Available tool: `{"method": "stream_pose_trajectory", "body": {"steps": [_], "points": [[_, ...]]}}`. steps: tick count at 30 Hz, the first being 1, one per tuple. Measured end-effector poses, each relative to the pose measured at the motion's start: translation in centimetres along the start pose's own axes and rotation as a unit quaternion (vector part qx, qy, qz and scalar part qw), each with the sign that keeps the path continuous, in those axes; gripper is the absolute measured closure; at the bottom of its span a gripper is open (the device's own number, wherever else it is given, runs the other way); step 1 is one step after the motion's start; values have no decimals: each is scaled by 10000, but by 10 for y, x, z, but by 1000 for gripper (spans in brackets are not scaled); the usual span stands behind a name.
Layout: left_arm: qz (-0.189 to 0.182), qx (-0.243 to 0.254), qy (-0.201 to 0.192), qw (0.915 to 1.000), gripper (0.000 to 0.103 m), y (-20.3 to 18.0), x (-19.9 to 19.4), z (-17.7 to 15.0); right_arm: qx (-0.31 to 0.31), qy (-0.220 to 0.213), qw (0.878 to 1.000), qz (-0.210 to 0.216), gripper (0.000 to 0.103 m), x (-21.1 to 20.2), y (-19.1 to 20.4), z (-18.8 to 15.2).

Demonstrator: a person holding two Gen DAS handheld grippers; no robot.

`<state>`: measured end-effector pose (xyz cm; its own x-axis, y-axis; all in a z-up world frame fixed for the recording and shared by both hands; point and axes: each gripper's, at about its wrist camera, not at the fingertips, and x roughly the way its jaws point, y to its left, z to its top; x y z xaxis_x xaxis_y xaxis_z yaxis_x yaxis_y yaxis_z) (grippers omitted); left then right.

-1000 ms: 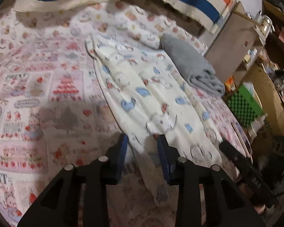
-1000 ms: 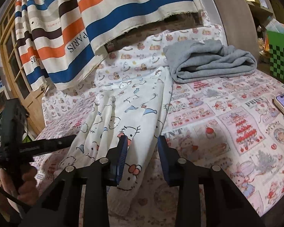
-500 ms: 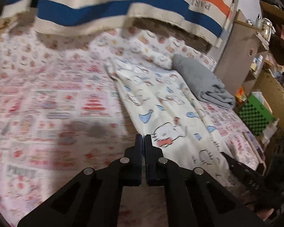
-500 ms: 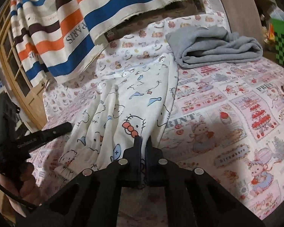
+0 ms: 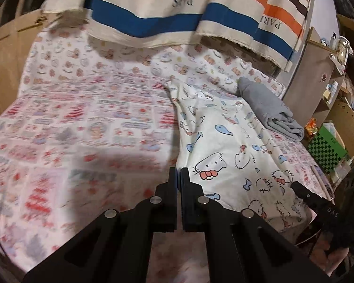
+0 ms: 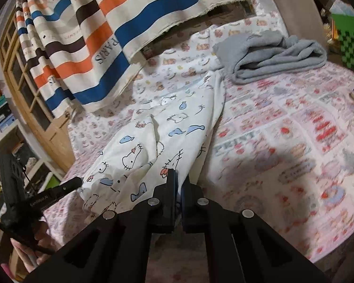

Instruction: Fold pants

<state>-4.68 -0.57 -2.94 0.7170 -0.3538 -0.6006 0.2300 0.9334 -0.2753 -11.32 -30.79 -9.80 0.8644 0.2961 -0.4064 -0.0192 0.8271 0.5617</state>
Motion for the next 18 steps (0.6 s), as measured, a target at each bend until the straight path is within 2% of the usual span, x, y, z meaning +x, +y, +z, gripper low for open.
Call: {"method": "stream_pose_trajectory", "body": {"steps": [5, 9, 12, 14, 15, 17, 18], "points": [[142, -89, 76, 9998, 101, 14, -16, -10, -101, 201, 9997, 133, 100, 0, 15, -21], [390, 214, 58, 9990, 103, 12, -18, -12, -485, -117, 9984, -283, 99, -6, 25, -20], [240, 379, -41, 9990, 98, 11, -22, 4, -555, -345, 9971, -393, 99, -11, 18, 5], [285, 599, -217, 9976, 95, 6, -21, 22, -710, -486, 9949, -533, 96, -10, 14, 32], [326, 741, -257, 9964, 88, 3, -16, 34, -766, -550, 9936, -617, 90, -8, 12, 43], [368, 851, -326, 9952, 83, 0, -2, 61, -892, -635, 9916, -697, 75, 3, 8, 76], [370, 873, -353, 9949, 82, 0, 6, 75, -918, -638, 9911, -726, 75, 9, 7, 91]]}}
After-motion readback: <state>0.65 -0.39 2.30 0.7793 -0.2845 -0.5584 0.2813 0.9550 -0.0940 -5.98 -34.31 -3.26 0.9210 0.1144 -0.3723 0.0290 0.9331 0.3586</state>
